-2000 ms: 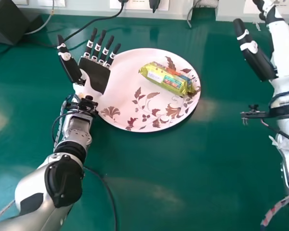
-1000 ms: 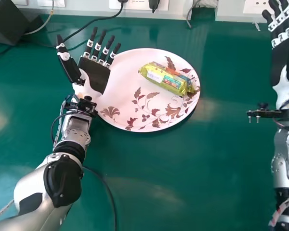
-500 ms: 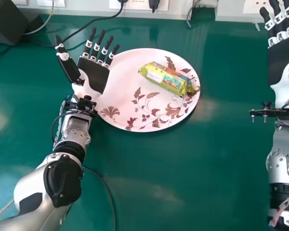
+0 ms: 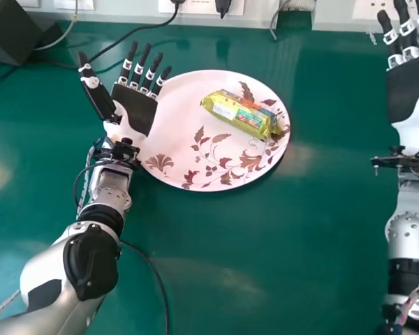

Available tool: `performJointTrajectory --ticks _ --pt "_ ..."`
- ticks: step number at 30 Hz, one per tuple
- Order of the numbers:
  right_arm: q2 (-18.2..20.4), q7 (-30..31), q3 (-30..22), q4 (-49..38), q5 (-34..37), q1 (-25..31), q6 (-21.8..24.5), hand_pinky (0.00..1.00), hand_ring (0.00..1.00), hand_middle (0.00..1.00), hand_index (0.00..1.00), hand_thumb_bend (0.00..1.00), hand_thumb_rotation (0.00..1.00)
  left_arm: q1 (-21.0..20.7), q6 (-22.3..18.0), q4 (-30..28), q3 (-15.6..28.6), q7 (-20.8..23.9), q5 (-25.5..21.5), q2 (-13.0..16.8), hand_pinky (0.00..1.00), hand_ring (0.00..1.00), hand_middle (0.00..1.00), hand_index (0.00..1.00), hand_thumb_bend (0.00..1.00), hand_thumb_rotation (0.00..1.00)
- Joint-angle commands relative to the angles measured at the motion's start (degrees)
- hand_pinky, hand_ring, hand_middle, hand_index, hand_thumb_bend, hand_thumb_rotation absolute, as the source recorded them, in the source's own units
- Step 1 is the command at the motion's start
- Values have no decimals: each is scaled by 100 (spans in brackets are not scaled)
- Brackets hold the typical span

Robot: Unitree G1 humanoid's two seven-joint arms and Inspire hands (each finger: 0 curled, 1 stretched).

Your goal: Pick up biscuit and place it in the plate

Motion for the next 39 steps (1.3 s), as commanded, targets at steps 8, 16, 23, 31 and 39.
performJointTrajectory --ticks 8,16,23,31,39 --pt "128 532 -224 542 255 -275 395 100 100 100 100 71 93 160 -42 84 2 129 6 -35 58 73 93 100 100 97" --pt "154 777 -340 672 335 -366 631 100 100 100 100 69 94 149 -17 82 42 103 -47 -30 56 73 93 100 100 96" --pt "175 754 -375 611 302 -355 690 100 100 100 100 68 91 155 -32 89 26 72 -19 -7 55 72 93 100 100 97" --pt "168 730 -377 541 283 -330 740 100 100 100 100 67 91 151 47 92 51 60 -50 5 55 72 93 100 100 95" --pt "154 747 -374 528 252 -317 732 100 100 100 98 69 89 149 41 85 45 126 -40 1 55 73 93 100 100 95"
